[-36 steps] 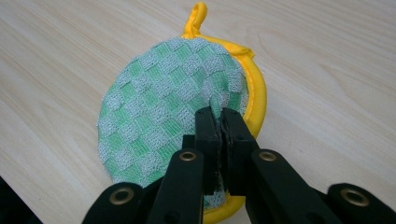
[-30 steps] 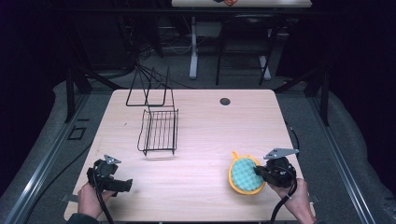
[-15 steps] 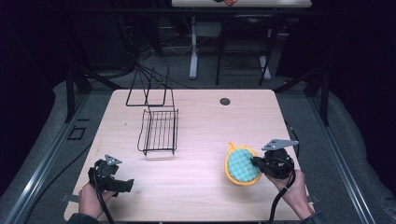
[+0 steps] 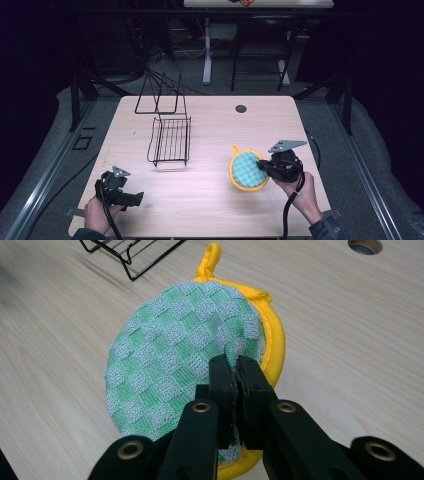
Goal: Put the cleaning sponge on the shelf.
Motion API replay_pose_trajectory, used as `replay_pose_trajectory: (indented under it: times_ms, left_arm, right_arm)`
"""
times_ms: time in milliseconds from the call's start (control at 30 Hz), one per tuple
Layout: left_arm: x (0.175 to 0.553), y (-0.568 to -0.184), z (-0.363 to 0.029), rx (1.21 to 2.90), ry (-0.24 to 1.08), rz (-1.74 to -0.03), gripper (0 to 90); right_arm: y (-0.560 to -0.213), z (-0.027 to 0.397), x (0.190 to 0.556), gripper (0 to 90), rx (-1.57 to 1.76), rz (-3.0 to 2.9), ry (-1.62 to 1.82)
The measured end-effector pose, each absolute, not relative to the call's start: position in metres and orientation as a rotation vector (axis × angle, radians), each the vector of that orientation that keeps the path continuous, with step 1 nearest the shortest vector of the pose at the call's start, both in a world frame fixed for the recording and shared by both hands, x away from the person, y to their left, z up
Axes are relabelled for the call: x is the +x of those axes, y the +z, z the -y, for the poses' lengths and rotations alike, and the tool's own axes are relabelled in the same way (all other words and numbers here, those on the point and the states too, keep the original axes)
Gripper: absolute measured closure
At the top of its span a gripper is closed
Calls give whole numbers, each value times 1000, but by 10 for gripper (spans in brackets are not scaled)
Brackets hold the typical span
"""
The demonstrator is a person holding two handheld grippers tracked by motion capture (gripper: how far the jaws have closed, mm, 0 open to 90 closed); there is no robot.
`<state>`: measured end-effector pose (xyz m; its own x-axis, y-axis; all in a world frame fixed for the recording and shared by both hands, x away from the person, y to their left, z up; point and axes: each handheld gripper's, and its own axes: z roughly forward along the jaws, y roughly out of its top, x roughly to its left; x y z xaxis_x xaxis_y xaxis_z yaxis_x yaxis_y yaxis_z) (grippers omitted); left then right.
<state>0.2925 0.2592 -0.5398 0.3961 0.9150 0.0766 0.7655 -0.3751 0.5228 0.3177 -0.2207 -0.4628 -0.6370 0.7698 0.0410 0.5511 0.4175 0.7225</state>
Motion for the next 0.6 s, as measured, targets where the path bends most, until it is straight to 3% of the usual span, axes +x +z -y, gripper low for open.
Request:
replay_pose_trajectory:
  times_ms: [600]
  left_arm:
    - [293, -540, -259, 2251, 504, -1446, 2]
  right_arm:
    - [-455, 186, 345, 870, 1093, -2405, 1091]
